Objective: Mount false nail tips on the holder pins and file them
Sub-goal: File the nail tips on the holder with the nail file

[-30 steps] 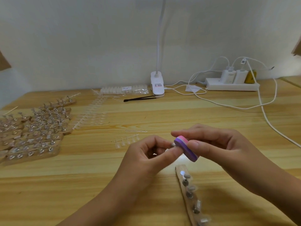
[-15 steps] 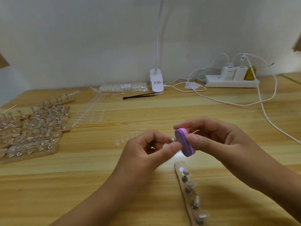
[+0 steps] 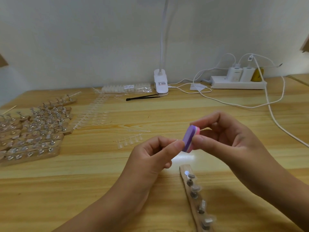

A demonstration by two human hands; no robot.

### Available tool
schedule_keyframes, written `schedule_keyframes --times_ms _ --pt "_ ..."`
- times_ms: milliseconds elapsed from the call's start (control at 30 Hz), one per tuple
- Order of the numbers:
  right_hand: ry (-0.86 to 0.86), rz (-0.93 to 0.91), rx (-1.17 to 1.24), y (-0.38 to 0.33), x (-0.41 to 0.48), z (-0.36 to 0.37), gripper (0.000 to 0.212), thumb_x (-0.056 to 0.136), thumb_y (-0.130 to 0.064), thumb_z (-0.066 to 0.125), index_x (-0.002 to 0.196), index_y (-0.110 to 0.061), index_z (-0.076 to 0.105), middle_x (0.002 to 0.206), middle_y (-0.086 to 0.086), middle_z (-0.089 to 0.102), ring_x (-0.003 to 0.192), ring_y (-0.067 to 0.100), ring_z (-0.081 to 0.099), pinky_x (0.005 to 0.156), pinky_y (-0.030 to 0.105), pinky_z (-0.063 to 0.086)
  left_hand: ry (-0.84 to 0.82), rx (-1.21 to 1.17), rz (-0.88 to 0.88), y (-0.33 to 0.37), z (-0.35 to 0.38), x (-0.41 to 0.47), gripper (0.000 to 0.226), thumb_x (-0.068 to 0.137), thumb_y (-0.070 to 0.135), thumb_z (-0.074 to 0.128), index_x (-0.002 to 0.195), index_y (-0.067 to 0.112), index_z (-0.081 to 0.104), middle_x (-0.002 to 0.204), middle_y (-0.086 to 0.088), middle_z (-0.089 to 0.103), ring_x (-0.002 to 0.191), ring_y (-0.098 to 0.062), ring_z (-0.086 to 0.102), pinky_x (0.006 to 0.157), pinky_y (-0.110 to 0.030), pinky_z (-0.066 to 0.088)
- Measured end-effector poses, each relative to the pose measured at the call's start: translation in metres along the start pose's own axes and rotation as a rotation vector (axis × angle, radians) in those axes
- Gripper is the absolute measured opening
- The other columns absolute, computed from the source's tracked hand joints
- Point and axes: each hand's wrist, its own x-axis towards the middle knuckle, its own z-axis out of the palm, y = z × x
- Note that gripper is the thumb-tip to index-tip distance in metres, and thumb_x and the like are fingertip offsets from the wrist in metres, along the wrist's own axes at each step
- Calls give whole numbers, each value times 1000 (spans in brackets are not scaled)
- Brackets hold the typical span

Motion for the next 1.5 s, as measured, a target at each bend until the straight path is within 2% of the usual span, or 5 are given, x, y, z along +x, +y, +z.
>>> schedule_keyframes --times_ms 567,733,867,1067,1500 --pt "-23 -90 -163 1 -3 6 24 73 -34 83 88 -26 66 90 2 69 79 24 61 72 36 53 -29 -331 -186 0 4 0 28 59 37 83 74 15 77 64 5 48 56 -4 44 52 -13 44" --pt "-43 -66 -158 1 -3 5 24 73 -39 81 89 -28 68 86 0 68 75 20 61 69 27 55 -20 -264 -168 0 2 1 29 59 40 83 74 16 77 64 6 49 56 -3 45 53 -13 45" --pt "19 -54 -112 1 -3 5 21 73 -37 77 89 -27 69 89 4 69 83 32 61 75 38 54 -1 -116 -104 1 0 0 25 58 47 81 67 25 74 62 13 53 56 -3 45 58 -14 42" --pt "9 -23 -49 -2 -1 0 30 69 -29 69 96 -16 69 83 -5 71 76 9 64 73 20 55 9 3 -29 1 -1 0 24 60 51 79 68 29 74 61 18 56 56 -1 47 58 -13 43" --pt "-9 27 28 4 -1 4 26 69 -25 72 92 -14 67 87 9 72 81 20 69 75 23 55 26 7 24 -2 -1 1 22 62 50 78 68 29 74 62 17 59 56 -1 46 57 -14 44"
